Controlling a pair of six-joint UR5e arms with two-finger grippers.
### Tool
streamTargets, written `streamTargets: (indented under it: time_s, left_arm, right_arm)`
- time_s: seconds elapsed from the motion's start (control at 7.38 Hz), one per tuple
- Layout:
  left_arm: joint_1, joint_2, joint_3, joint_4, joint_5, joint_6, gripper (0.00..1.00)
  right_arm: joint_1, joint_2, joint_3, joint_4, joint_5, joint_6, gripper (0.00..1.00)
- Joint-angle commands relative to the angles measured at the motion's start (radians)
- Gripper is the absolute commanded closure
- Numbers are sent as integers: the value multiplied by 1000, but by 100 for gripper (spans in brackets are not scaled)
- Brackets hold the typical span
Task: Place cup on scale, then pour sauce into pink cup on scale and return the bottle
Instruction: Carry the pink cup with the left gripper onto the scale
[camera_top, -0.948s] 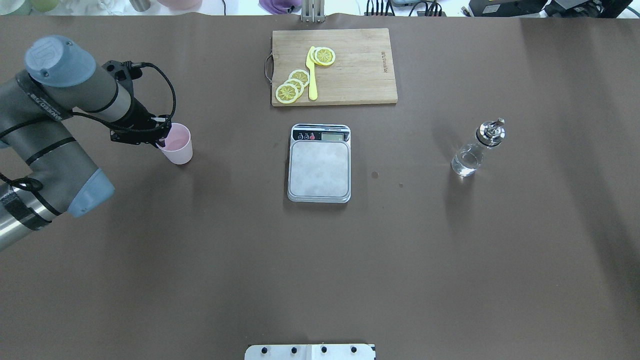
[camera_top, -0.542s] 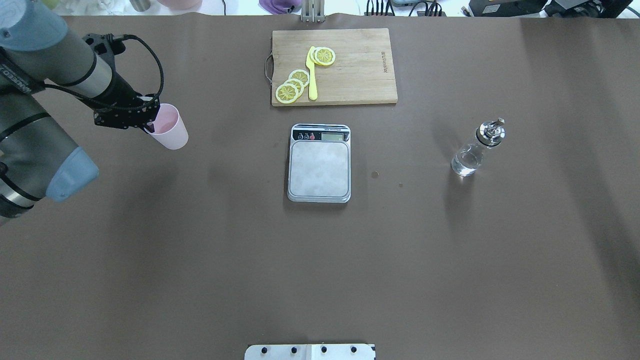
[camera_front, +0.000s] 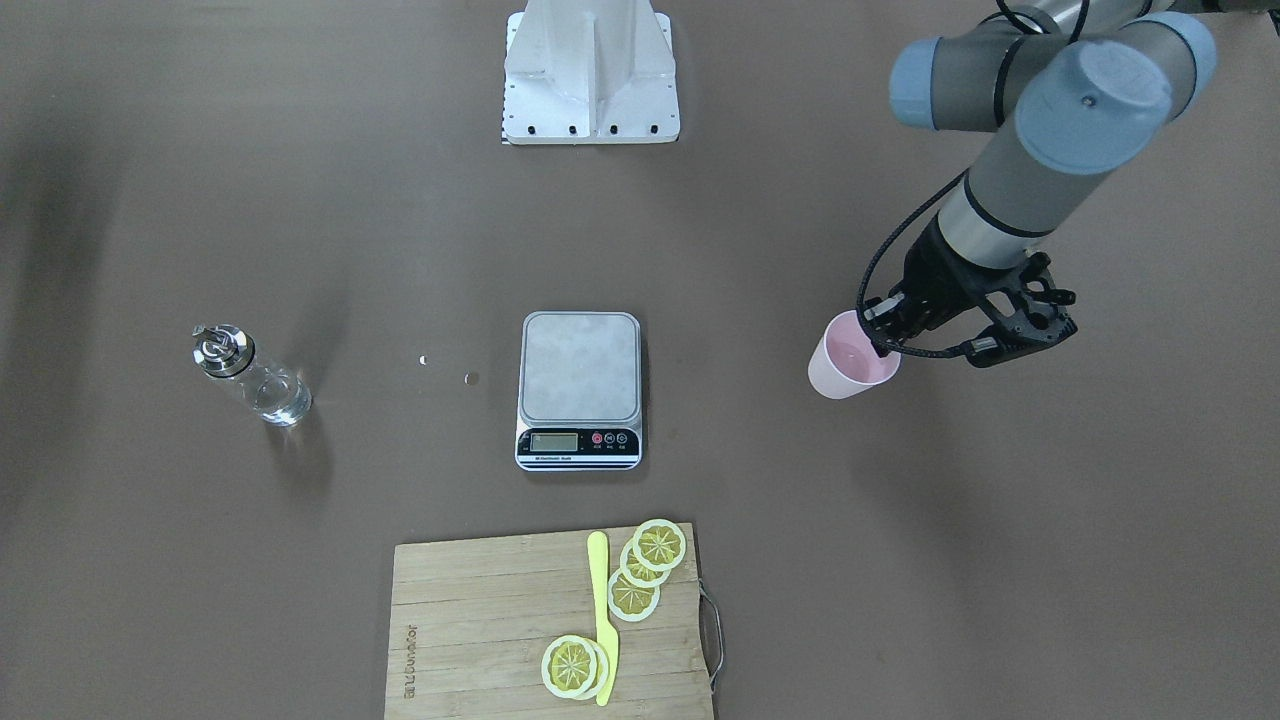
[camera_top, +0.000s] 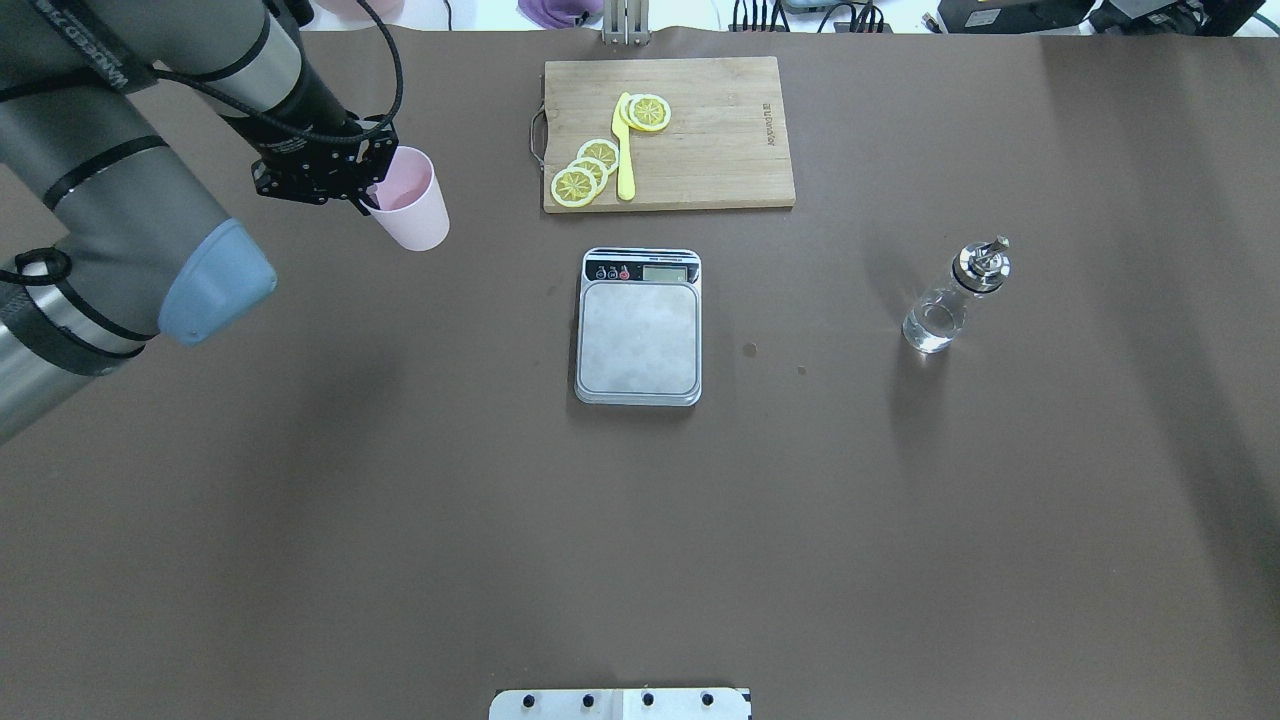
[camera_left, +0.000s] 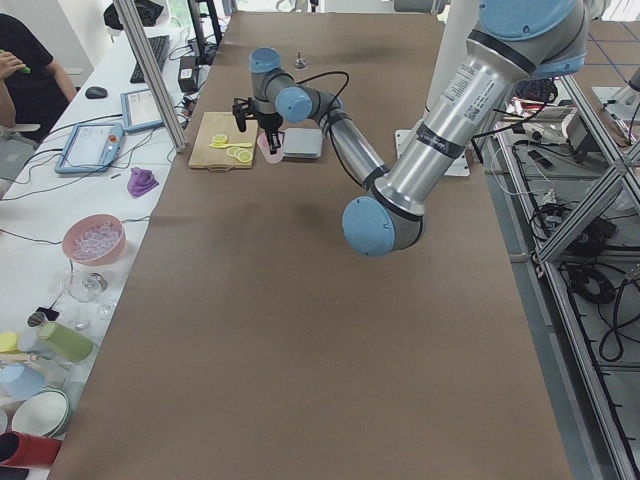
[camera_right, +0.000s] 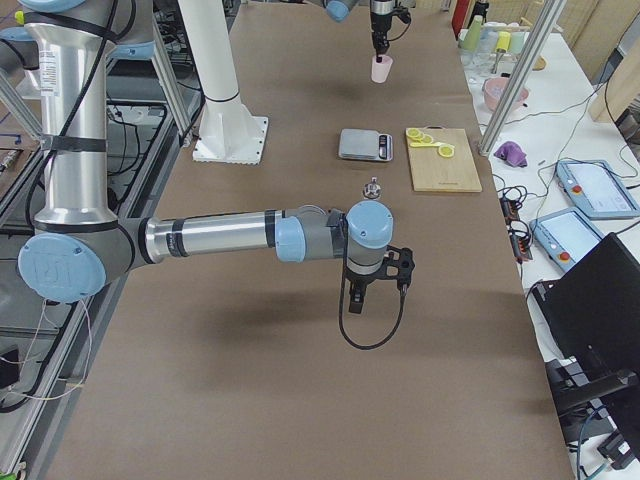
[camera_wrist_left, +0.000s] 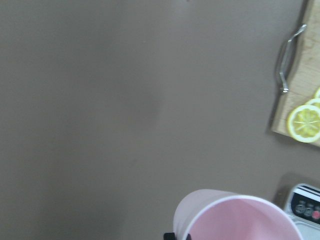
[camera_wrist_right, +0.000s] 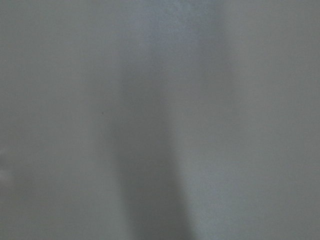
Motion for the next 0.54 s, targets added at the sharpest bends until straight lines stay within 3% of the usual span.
streamTargets:
  time_s: [0.0,0.14,0.41]
  left_arm:
    - [82,-159,101,16,60,-141,100]
    - [132,-240,169,16,110,-198,100]
    - [204,-265,191,11,155,-255,100]
  right_arm:
    - [0,0,-1,0,-1,-1,0]
    - [0,0,-2,0,-1,-1,0]
    - [0,0,-2,0,-2,-2,0]
